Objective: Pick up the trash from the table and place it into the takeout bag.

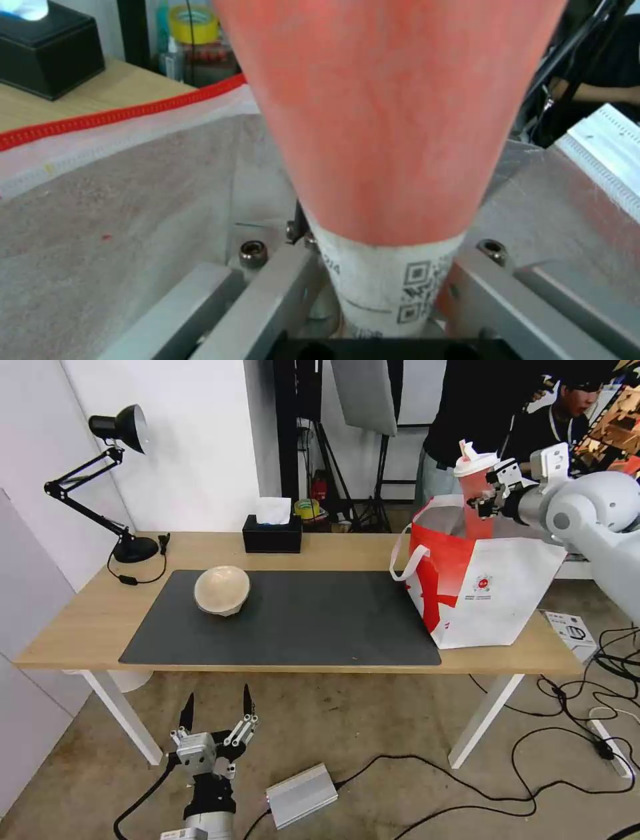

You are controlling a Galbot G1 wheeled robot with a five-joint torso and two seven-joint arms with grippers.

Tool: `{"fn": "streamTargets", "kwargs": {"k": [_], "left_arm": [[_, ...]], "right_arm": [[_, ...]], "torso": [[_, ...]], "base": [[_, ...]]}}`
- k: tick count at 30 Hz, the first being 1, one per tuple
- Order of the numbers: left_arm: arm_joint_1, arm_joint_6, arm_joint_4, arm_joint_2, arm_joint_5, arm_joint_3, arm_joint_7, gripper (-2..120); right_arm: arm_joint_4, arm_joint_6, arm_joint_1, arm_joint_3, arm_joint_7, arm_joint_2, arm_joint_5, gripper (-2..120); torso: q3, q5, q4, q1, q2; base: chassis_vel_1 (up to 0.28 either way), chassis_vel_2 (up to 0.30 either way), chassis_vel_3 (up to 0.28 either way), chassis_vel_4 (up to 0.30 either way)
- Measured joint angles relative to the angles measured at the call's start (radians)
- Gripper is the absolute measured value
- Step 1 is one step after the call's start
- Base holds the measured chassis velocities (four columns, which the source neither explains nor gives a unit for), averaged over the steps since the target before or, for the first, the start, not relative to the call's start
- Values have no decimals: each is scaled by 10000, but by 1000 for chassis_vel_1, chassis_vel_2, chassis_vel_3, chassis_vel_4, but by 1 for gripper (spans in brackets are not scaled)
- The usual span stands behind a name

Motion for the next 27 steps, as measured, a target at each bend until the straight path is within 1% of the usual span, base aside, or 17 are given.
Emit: {"fn": "streamTargets", "kwargs": {"k": [7,22,23,26,27], "left_arm": [[-19,0,5,23,1,-14,-1,100],[-30,3,20,62,1,-57,-6,100],[-16,2,-7,87,-6,-99,-8,100],[-15,5,-53,120,-20,-116,-8,100],[-15,5,-53,120,-20,-116,-8,100]], "right_arm": [[-30,5,-72,-24,31,-38,-11,5],[261,16,-345,27,-57,-453,-40,5],[315,17,-401,47,-46,-508,-41,6],[368,19,-476,98,52,-590,-42,20],[368,19,-476,98,52,-590,-42,20]], "torso": [[0,1,0,0,0],[0,1,0,0,0],[0,1,0,0,0],[0,1,0,-1,0],[0,1,0,-1,0]], "base": [[0,0,0,0],[0,0,0,0],[0,0,0,0],[0,0,0,0],[0,0,0,0]]}}
